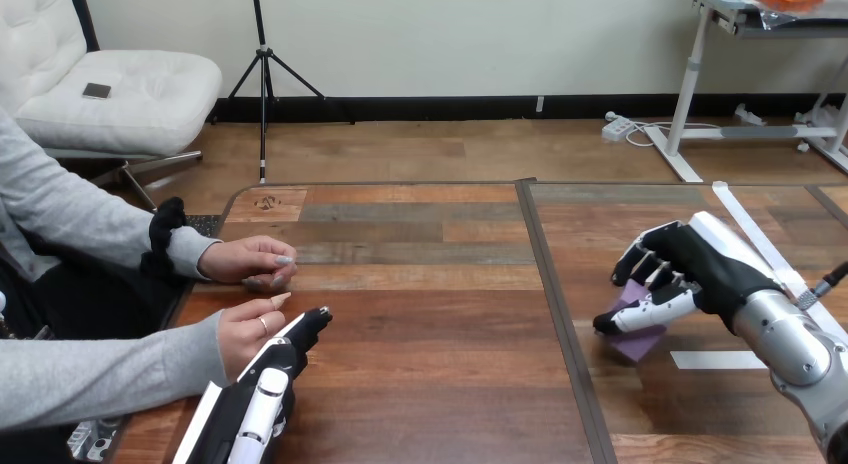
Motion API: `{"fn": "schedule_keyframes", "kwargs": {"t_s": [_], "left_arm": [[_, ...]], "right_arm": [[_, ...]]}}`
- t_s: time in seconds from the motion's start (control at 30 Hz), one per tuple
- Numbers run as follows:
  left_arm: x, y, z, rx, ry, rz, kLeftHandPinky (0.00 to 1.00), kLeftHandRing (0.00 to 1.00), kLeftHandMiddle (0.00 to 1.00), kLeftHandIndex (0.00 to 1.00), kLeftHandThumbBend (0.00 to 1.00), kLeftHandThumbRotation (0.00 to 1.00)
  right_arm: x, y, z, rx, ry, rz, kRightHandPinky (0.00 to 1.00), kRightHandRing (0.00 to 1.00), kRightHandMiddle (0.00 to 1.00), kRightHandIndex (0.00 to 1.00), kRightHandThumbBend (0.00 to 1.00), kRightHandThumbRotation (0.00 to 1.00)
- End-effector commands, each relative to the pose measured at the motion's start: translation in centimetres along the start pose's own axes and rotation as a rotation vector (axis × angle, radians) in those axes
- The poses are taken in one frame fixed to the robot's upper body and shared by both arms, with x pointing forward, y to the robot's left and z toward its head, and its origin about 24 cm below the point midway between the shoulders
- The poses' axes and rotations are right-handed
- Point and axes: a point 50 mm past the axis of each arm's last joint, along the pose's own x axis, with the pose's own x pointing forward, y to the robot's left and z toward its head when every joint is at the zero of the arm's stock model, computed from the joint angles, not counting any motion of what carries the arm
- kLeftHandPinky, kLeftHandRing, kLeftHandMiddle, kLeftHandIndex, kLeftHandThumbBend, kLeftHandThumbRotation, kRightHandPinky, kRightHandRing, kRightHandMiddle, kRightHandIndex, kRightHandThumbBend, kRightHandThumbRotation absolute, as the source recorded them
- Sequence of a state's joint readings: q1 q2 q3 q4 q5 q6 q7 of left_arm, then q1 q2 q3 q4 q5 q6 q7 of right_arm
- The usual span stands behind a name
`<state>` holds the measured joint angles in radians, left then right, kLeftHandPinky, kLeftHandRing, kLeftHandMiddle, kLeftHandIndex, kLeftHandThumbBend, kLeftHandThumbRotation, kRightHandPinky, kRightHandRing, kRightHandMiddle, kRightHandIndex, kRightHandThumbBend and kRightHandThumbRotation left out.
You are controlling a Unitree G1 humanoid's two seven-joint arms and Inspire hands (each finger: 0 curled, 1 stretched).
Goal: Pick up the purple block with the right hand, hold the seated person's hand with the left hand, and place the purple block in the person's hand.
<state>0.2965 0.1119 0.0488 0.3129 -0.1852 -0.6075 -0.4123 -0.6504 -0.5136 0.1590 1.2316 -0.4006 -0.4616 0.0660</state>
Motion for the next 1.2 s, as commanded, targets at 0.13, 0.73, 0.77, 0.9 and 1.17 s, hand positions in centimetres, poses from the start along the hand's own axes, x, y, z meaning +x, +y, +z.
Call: {"fn": "schedule_keyframes", "kwargs": {"t_s": [0.13,0.73,0.77,0.9,1.17], "left_arm": [[1.3,0.0,1.6,0.010,-0.088,-0.023,1.00,0.97,0.93,0.86,0.42,1.00],[3.7,0.8,6.2,0.153,-0.252,-0.099,0.85,0.88,0.86,0.79,0.49,0.79],[3.8,0.9,6.8,0.209,-0.274,-0.096,0.83,0.87,0.86,0.79,0.50,0.77],[4.0,1.2,8.3,0.365,-0.301,-0.104,0.73,0.83,0.83,0.77,0.68,0.76],[4.0,1.6,11.4,0.571,-0.343,-0.117,0.87,0.86,0.86,0.81,0.95,0.71]], "right_arm": [[1.1,-3.9,4.1,-0.067,-0.164,-0.065,0.38,0.40,0.44,0.44,0.85,0.00],[1.0,-5.0,4.9,-0.121,-0.213,-0.033,0.38,0.40,0.43,0.44,0.86,0.00],[0.9,-5.1,4.9,-0.121,-0.218,-0.033,0.38,0.40,0.43,0.43,0.86,0.00],[0.9,-5.3,5.0,-0.128,-0.226,-0.040,0.37,0.40,0.43,0.43,0.87,0.00],[0.9,-5.5,5.1,-0.130,-0.234,-0.061,0.36,0.39,0.42,0.42,0.89,0.00]]}}
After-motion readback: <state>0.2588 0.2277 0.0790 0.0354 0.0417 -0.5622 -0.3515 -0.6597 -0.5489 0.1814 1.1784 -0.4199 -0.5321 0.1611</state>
